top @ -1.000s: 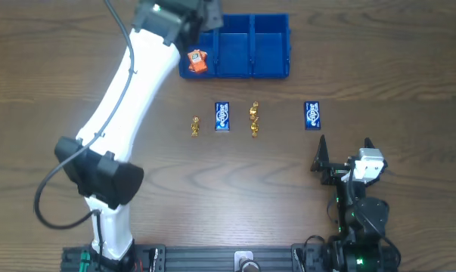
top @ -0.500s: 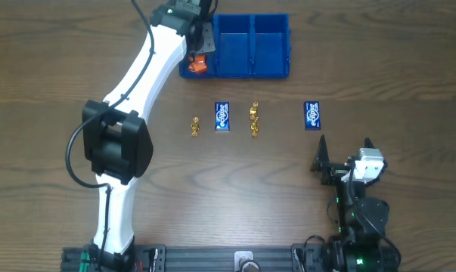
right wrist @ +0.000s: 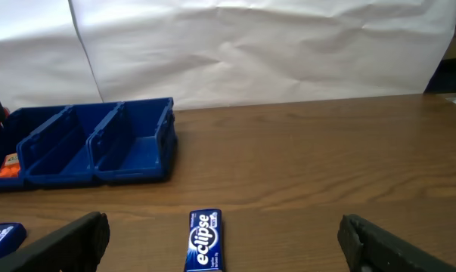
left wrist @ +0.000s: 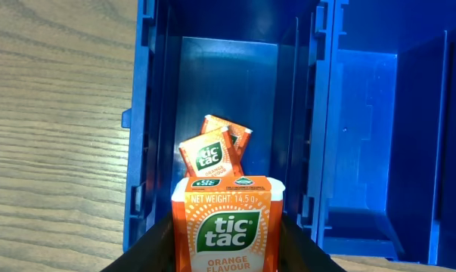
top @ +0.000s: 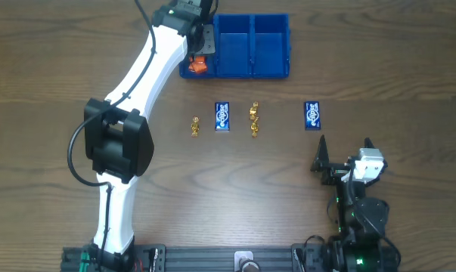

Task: Sort Candies Into Trays

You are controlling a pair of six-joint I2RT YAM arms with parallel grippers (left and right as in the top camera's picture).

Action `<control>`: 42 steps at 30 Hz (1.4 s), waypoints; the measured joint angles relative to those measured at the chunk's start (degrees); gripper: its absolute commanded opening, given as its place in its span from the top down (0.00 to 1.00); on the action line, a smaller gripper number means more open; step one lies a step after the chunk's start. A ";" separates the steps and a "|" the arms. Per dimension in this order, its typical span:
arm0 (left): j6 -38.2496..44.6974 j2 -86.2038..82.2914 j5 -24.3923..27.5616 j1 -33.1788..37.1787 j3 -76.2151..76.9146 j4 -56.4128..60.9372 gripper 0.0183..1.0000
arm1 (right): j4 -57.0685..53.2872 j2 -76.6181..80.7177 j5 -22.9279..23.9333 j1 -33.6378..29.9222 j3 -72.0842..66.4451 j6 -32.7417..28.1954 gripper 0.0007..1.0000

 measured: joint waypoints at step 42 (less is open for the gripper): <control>15.96 -110.03 3.54 16.96 -92.63 50.47 0.00 | 0.02 -0.04 0.00 0.00 0.00 0.00 0.00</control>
